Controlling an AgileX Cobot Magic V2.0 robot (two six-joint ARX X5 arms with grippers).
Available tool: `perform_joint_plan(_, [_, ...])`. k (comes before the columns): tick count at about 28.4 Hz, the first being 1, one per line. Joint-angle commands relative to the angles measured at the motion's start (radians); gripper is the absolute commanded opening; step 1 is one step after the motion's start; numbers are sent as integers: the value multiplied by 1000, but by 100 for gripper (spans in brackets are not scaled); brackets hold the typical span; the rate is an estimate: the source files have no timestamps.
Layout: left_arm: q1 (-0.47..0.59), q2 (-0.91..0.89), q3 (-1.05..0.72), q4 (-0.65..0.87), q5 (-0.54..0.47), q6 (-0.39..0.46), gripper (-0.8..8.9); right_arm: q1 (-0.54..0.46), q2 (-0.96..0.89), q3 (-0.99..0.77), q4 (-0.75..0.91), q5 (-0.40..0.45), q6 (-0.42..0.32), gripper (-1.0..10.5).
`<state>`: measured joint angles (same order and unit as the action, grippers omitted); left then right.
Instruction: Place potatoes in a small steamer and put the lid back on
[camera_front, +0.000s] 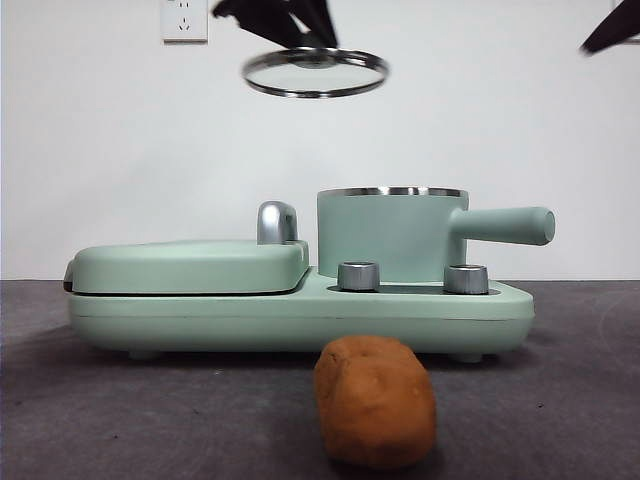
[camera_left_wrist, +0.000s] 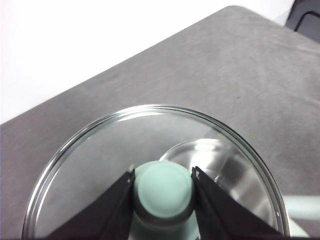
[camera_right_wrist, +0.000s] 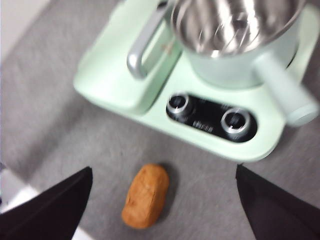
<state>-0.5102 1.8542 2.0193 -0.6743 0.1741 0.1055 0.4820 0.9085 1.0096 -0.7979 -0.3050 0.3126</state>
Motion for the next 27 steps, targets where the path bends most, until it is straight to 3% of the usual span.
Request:
perform_joint_plan(1, [26,-27,40,8,1,10,109,107,79,30,5,65,80,459])
perform_joint_plan(10, [137,-56,40,-23,2,2,109,355,374,39,25,208,190,458])
perform_joint_plan(27, [197,-56,40,-34,1,-17,81,456,703,39,98,226,226,458])
